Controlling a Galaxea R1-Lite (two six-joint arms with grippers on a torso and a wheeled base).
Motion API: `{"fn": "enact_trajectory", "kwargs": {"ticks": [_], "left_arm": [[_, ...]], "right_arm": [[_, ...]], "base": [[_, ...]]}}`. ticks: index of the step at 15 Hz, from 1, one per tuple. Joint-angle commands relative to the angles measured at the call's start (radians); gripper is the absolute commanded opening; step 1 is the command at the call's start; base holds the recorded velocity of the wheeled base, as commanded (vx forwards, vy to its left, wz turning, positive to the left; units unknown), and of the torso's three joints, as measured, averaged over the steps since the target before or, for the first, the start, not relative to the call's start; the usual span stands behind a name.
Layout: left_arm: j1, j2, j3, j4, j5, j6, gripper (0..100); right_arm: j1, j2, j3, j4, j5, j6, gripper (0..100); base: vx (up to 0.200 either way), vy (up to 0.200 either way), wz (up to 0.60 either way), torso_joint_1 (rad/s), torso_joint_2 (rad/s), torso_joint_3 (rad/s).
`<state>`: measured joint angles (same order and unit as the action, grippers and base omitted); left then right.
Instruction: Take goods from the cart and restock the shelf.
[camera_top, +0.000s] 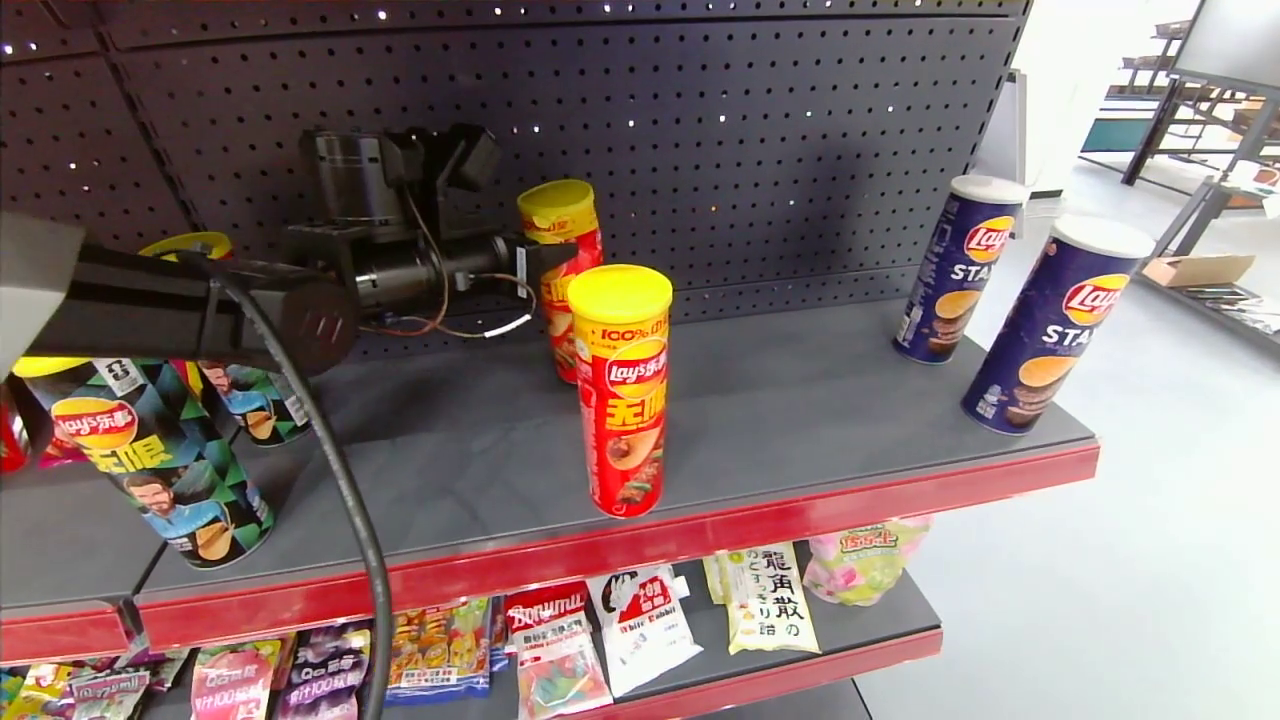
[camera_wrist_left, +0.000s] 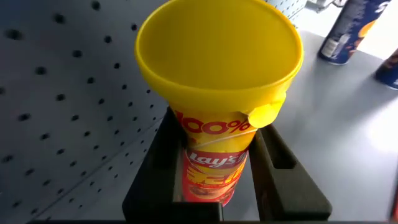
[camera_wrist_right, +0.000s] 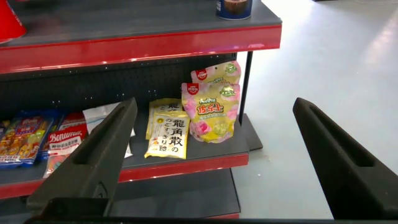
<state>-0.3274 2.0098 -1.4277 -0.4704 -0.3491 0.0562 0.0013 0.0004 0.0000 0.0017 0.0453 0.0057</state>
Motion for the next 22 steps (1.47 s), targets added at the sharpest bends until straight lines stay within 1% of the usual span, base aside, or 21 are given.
{"fn": "enact_trajectory", "kwargs": {"ticks": [1, 6, 11, 15, 16, 18, 19, 21, 22], "left_arm": [[-0.012, 0.041, -0.025, 0.001, -0.001, -0.001, 0], [-0.015, 0.05, -0.03, -0.001, -0.007, 0.001, 0], [-0.025, 0.061, -0.062, -0.001, -0.01, 0.001, 0], [-0.03, 0.061, -0.062, 0.001, -0.017, 0.002, 0], [-0.03, 0.061, -0.059, 0.003, -0.017, 0.008, 0], [-0.03, 0.063, -0.053, 0.006, -0.017, 0.037, 0], [-0.032, 0.063, -0.051, 0.007, -0.017, 0.047, 0], [-0.033, 0.063, -0.051, 0.009, -0.019, 0.054, 0], [-0.035, 0.063, -0.051, 0.009, -0.019, 0.053, 0]], "right_arm": [[0.0, 0.001, 0.0, 0.0, 0.001, 0.0, 100], [0.0, 0.0, 0.0, 0.0, 0.001, 0.0, 100], [0.0, 0.001, 0.0, 0.0, 0.001, 0.0, 100], [0.0, 0.0, 0.0, 0.0, 0.001, 0.0, 100], [0.0, 0.0, 0.0, 0.0, 0.001, 0.0, 100], [0.0, 0.0, 0.0, 0.0, 0.001, 0.0, 100], [0.0, 0.001, 0.0, 0.0, 0.001, 0.0, 100], [0.0, 0.001, 0.0, 0.0, 0.001, 0.0, 100], [0.0, 0.001, 0.0, 0.0, 0.001, 0.0, 100]], "base": [[0.0, 0.0, 0.0, 0.0, 0.0, 0.0], [0.0, 0.0, 0.0, 0.0, 0.0, 0.0], [0.0, 0.0, 0.0, 0.0, 0.0, 0.0], [0.0, 0.0, 0.0, 0.0, 0.0, 0.0], [0.0, 0.0, 0.0, 0.0, 0.0, 0.0], [0.0, 0.0, 0.0, 0.0, 0.0, 0.0], [0.0, 0.0, 0.0, 0.0, 0.0, 0.0], [0.0, 0.0, 0.0, 0.0, 0.0, 0.0], [0.0, 0.0, 0.0, 0.0, 0.0, 0.0]]}}
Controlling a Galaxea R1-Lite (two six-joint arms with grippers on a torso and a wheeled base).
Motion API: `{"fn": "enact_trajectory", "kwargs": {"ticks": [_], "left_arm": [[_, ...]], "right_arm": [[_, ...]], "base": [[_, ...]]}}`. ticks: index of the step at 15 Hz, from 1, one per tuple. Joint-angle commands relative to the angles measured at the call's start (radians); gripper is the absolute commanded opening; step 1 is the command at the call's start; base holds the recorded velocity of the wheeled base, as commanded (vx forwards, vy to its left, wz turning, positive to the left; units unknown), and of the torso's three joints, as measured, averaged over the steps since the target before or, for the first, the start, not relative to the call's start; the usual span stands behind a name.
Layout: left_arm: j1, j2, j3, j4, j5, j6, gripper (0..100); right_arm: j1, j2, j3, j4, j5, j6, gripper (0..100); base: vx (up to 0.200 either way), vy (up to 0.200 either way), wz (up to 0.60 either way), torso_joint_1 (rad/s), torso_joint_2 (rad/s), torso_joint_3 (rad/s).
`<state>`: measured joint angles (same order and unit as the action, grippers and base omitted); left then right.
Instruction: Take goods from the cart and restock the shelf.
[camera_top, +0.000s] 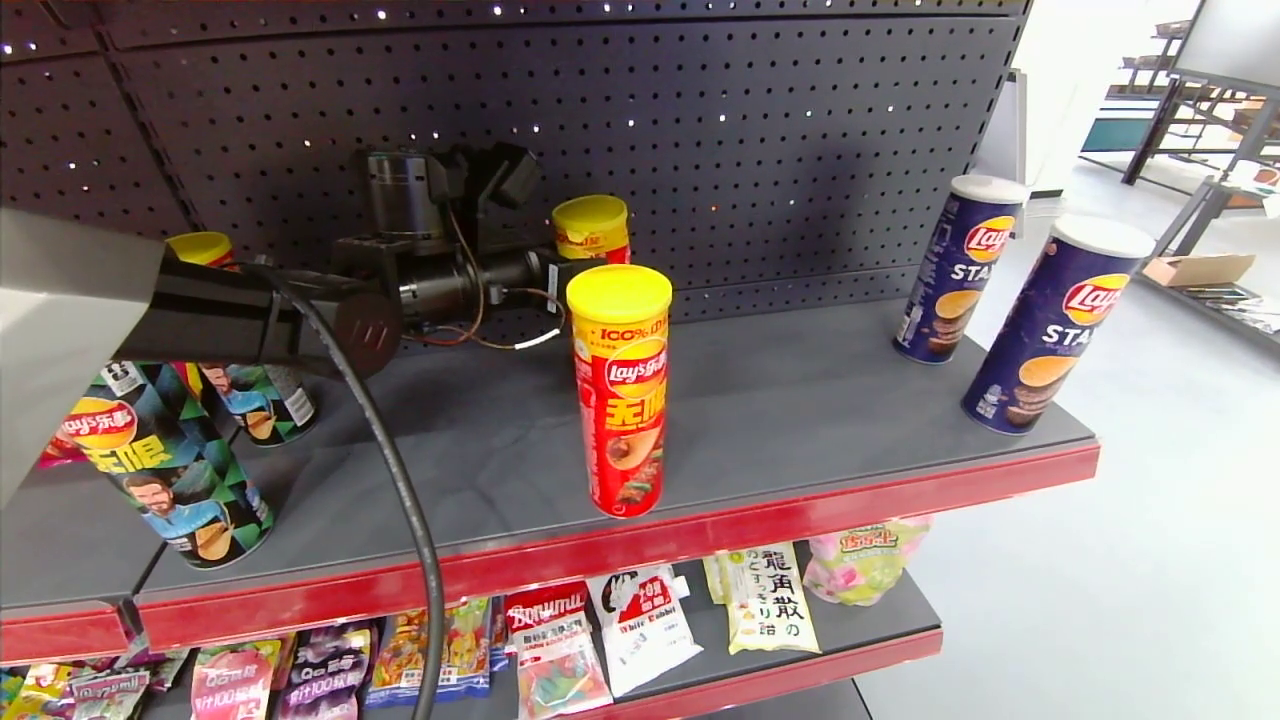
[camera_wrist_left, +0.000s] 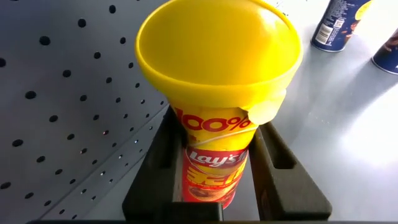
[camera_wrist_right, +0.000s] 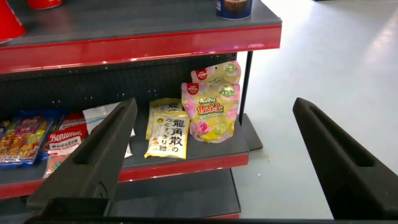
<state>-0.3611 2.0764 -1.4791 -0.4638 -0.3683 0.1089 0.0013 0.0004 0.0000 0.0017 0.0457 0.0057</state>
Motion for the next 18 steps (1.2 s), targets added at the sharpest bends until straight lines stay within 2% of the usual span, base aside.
{"fn": "enact_trajectory", "kwargs": {"ticks": [1, 2, 6, 9, 11, 13, 16, 17, 18], "left_arm": [[-0.001, -0.004, 0.0, 0.002, 0.0, -0.002, 0], [-0.004, -0.006, 0.0, 0.002, 0.0, -0.002, 100], [-0.006, -0.018, 0.005, 0.002, 0.005, -0.005, 100], [-0.002, -0.059, 0.043, 0.002, 0.019, -0.005, 100], [0.008, -0.154, 0.181, -0.006, 0.072, -0.003, 100], [0.024, -0.262, 0.335, -0.007, 0.097, -0.003, 100], [0.056, -0.43, 0.546, -0.006, 0.098, -0.002, 100], [0.062, -0.568, 0.689, -0.006, 0.097, 0.003, 100], [0.062, -0.591, 0.711, -0.004, 0.097, 0.003, 100]], "right_arm": [[0.0, 0.0, 0.0, 0.0, 0.0, 0.0, 100], [0.0, 0.0, 0.0, 0.0, 0.0, 0.0, 100], [0.0, 0.0, 0.0, 0.0, 0.0, 0.0, 100], [0.0, 0.0, 0.0, 0.0, 0.0, 0.0, 100], [0.0, 0.001, 0.0, 0.0, 0.0, 0.0, 100], [0.0, 0.0, 0.0, 0.0, 0.0, 0.0, 100], [0.0, 0.0, 0.0, 0.0, 0.0, 0.0, 100], [0.0, 0.0, 0.0, 0.0, 0.0, 0.0, 100], [0.0, 0.0, 0.0, 0.0, 0.0, 0.0, 100]], "base": [[0.0, 0.0, 0.0, 0.0, 0.0, 0.0], [0.0, 0.0, 0.0, 0.0, 0.0, 0.0], [0.0, 0.0, 0.0, 0.0, 0.0, 0.0], [0.0, 0.0, 0.0, 0.0, 0.0, 0.0], [0.0, 0.0, 0.0, 0.0, 0.0, 0.0], [0.0, 0.0, 0.0, 0.0, 0.0, 0.0], [0.0, 0.0, 0.0, 0.0, 0.0, 0.0], [0.0, 0.0, 0.0, 0.0, 0.0, 0.0], [0.0, 0.0, 0.0, 0.0, 0.0, 0.0]]}}
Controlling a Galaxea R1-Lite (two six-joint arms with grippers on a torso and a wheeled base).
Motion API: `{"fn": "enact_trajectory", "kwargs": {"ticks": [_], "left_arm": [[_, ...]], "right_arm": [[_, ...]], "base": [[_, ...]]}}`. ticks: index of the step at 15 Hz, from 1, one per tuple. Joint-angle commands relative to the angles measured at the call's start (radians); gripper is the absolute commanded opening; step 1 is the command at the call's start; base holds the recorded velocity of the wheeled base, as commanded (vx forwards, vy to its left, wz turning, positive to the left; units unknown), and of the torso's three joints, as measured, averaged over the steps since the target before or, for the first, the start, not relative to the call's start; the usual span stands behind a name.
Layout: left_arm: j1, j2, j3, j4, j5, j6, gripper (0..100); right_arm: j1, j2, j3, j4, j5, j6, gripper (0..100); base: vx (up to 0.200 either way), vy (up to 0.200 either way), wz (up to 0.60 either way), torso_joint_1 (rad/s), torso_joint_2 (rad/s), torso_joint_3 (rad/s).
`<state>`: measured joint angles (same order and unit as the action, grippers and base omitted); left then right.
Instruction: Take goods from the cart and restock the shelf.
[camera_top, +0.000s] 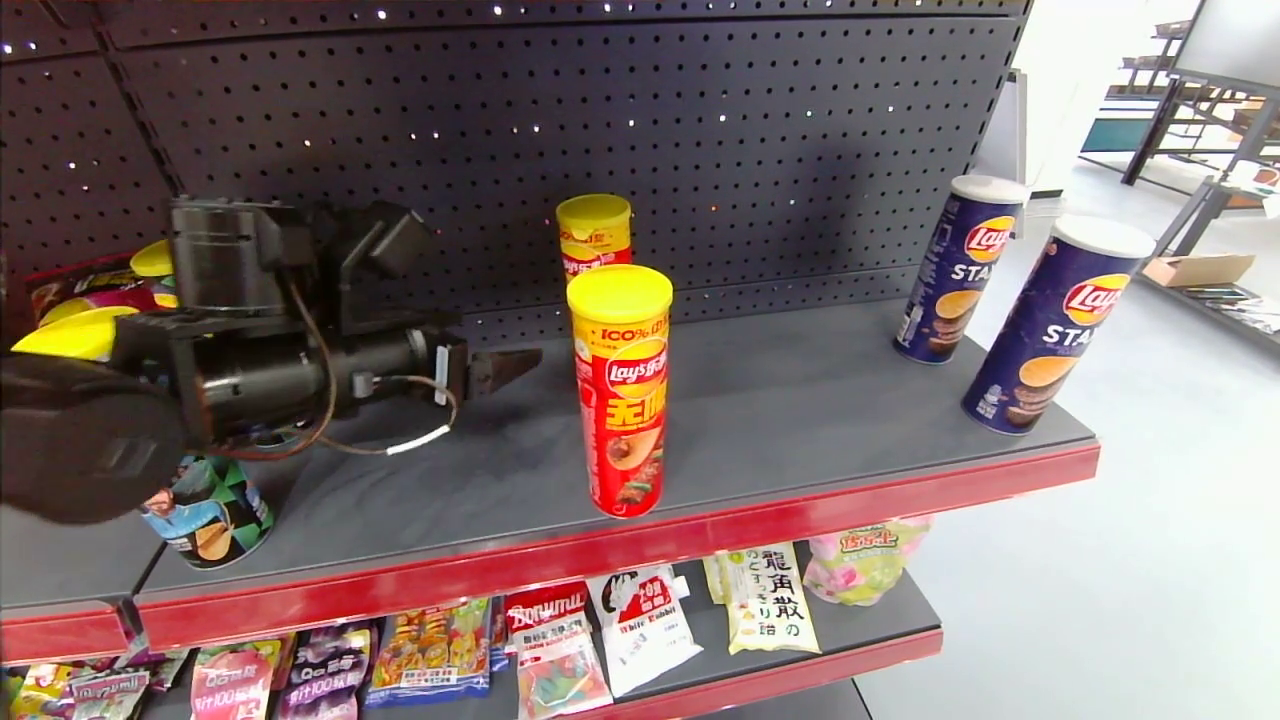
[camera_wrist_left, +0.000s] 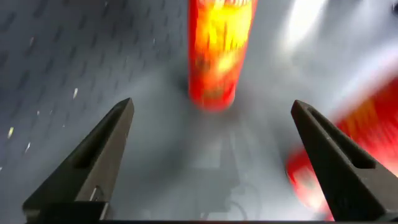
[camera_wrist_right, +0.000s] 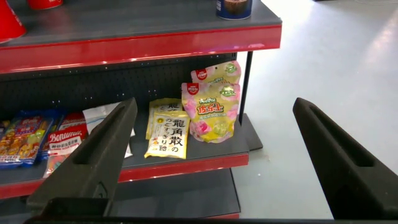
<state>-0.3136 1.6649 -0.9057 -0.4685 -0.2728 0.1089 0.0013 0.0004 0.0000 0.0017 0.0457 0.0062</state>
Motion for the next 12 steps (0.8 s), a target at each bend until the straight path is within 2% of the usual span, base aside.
{"fn": "enact_trajectory", "kwargs": {"ticks": [1, 2, 3, 4, 5, 6, 7, 8, 10, 12], "left_arm": [[0.022, -0.384, 0.311, 0.01, 0.001, 0.003, 100], [0.051, -0.501, 0.35, 0.056, -0.003, -0.006, 100], [0.094, -0.605, 0.329, 0.169, -0.013, -0.025, 100], [0.105, -0.657, 0.314, 0.222, -0.02, -0.045, 100], [0.105, -0.803, 0.301, 0.323, -0.04, -0.115, 100], [0.108, -0.892, 0.306, 0.39, -0.042, -0.129, 100], [0.111, -0.913, 0.307, 0.406, -0.042, -0.13, 100], [0.111, -1.094, 0.352, 0.541, -0.042, -0.13, 100], [0.11, -1.288, 0.403, 0.694, -0.04, -0.126, 100], [0.111, -1.378, 0.409, 0.768, -0.031, -0.127, 100]], "right_arm": [[0.0, 0.0, 0.0, 0.0, 0.0, 0.0, 100], [0.0, 0.0, 0.0, 0.0, 0.0, 0.0, 100], [0.0, 0.001, 0.0, 0.0, 0.0, 0.0, 100], [0.0, 0.0, 0.0, 0.0, 0.0, 0.0, 100], [0.0, 0.001, 0.0, 0.0, 0.0, 0.0, 100], [0.0, 0.001, 0.0, 0.0, 0.0, 0.0, 100], [0.0, 0.0, 0.0, 0.0, 0.0, 0.0, 100], [0.0, 0.0, 0.0, 0.0, 0.0, 0.0, 100], [0.0, 0.0, 0.0, 0.0, 0.0, 0.0, 100], [0.0, 0.001, 0.0, 0.0, 0.0, 0.0, 100]], "base": [[0.0, 0.0, 0.0, 0.0, 0.0, 0.0], [0.0, 0.0, 0.0, 0.0, 0.0, 0.0], [0.0, 0.0, 0.0, 0.0, 0.0, 0.0], [0.0, 0.0, 0.0, 0.0, 0.0, 0.0], [0.0, 0.0, 0.0, 0.0, 0.0, 0.0], [0.0, 0.0, 0.0, 0.0, 0.0, 0.0], [0.0, 0.0, 0.0, 0.0, 0.0, 0.0], [0.0, 0.0, 0.0, 0.0, 0.0, 0.0], [0.0, 0.0, 0.0, 0.0, 0.0, 0.0], [0.0, 0.0, 0.0, 0.0, 0.0, 0.0]]}}
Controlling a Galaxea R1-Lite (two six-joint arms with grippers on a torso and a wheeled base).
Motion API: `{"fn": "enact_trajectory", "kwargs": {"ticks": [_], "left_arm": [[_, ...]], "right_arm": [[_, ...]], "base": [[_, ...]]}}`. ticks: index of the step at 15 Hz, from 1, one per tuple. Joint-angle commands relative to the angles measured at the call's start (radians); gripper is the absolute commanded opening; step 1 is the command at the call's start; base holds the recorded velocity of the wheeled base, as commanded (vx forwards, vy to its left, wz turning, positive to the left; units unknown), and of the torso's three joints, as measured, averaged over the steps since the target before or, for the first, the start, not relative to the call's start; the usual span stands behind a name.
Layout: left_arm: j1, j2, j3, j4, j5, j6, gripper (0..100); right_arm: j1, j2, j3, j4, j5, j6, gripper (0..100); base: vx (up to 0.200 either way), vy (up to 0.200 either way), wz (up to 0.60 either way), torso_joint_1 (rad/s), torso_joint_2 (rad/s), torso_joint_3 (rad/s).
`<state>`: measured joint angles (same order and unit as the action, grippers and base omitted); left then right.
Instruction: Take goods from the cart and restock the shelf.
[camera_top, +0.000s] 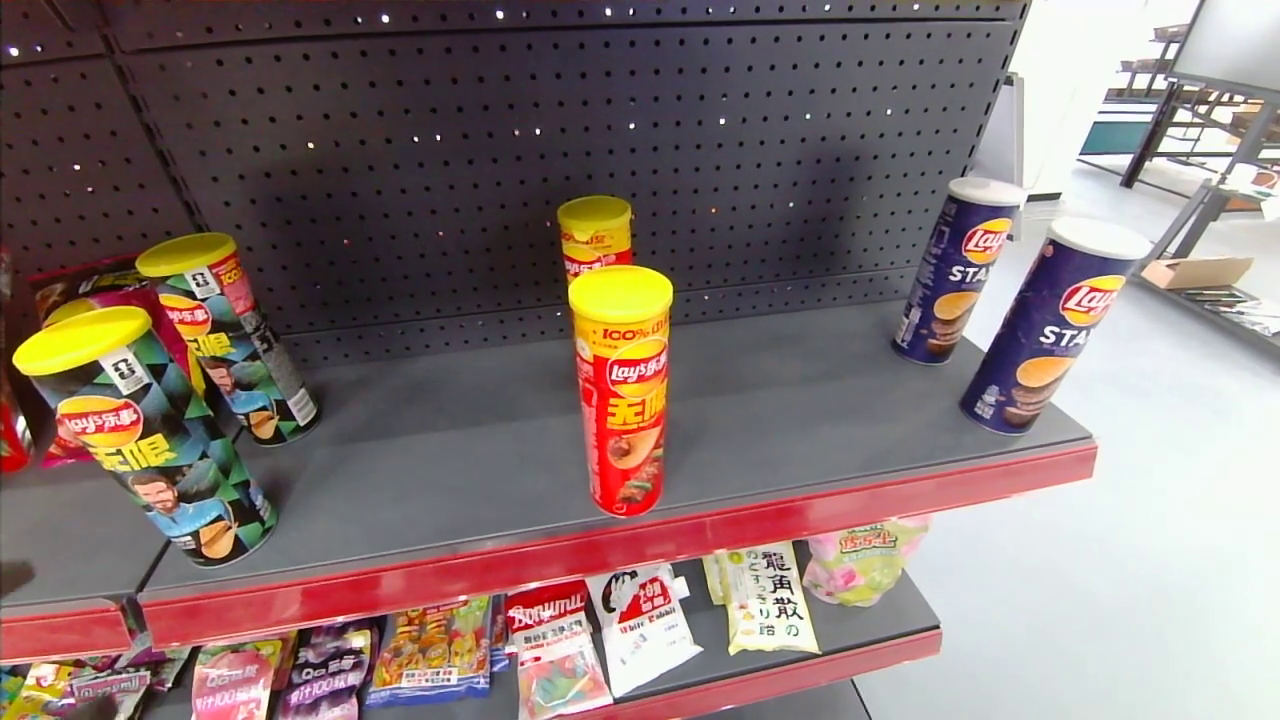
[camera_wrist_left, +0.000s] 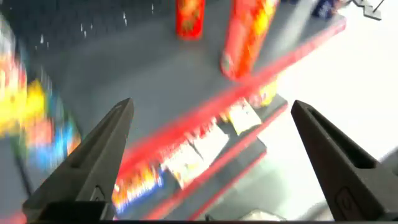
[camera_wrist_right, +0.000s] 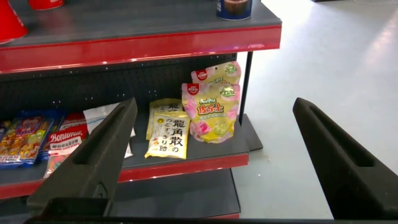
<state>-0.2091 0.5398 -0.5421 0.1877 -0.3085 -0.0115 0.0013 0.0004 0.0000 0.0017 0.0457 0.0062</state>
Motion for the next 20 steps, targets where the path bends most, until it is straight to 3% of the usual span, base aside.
{"fn": "enact_trajectory", "kwargs": {"ticks": [1, 5, 6, 8, 10, 11, 12, 16, 20], "left_arm": [[0.007, -0.274, 0.057, 0.113, 0.011, -0.007, 100], [0.008, -0.446, 0.231, 0.111, 0.164, 0.025, 100], [0.008, -0.443, 0.243, 0.105, 0.233, 0.021, 100], [0.008, -0.443, 0.287, 0.102, 0.292, 0.022, 100], [0.008, -0.443, 0.445, -0.042, 0.407, 0.024, 100], [0.008, -0.443, 0.521, -0.188, 0.457, 0.021, 100], [0.008, -0.443, 0.542, -0.251, 0.465, 0.021, 100], [0.008, -0.443, 0.542, -0.235, 0.471, 0.004, 100], [0.008, -0.443, 0.542, -0.234, 0.467, -0.012, 100]], "right_arm": [[0.0, 0.0, 0.0, 0.0, 0.0, 0.0, 100], [0.0, 0.0, 0.0, 0.0, 0.0, 0.0, 100], [0.0, 0.0, 0.0, 0.0, 0.0, 0.0, 100], [0.0, 0.0, 0.0, 0.0, 0.002, -0.002, 100], [0.0, 0.0, 0.0, 0.0, 0.002, 0.0, 100], [0.0, 0.0, 0.0, 0.0, 0.002, -0.003, 100], [0.0, 0.001, 0.0, 0.0, 0.002, -0.003, 100], [0.0, 0.0, 0.0, 0.0, 0.002, -0.005, 100], [0.0, 0.0, 0.0, 0.0, 0.002, -0.005, 100]], "base": [[0.0, 0.0, 0.0, 0.0, 0.0, 0.0], [0.0, 0.0, 0.0, 0.0, 0.0, 0.0], [0.0, 0.0, 0.0, 0.0, 0.0, 0.0], [0.0, 0.0, 0.0, 0.0, 0.0, 0.0], [0.0, 0.0, 0.0, 0.0, 0.0, 0.0], [0.0, 0.0, 0.0, 0.0, 0.0, 0.0], [0.0, 0.0, 0.0, 0.0, 0.0, 0.0], [0.0, 0.0, 0.0, 0.0, 0.0, 0.0], [0.0, 0.0, 0.6, 0.005, 0.0, 0.0]]}}
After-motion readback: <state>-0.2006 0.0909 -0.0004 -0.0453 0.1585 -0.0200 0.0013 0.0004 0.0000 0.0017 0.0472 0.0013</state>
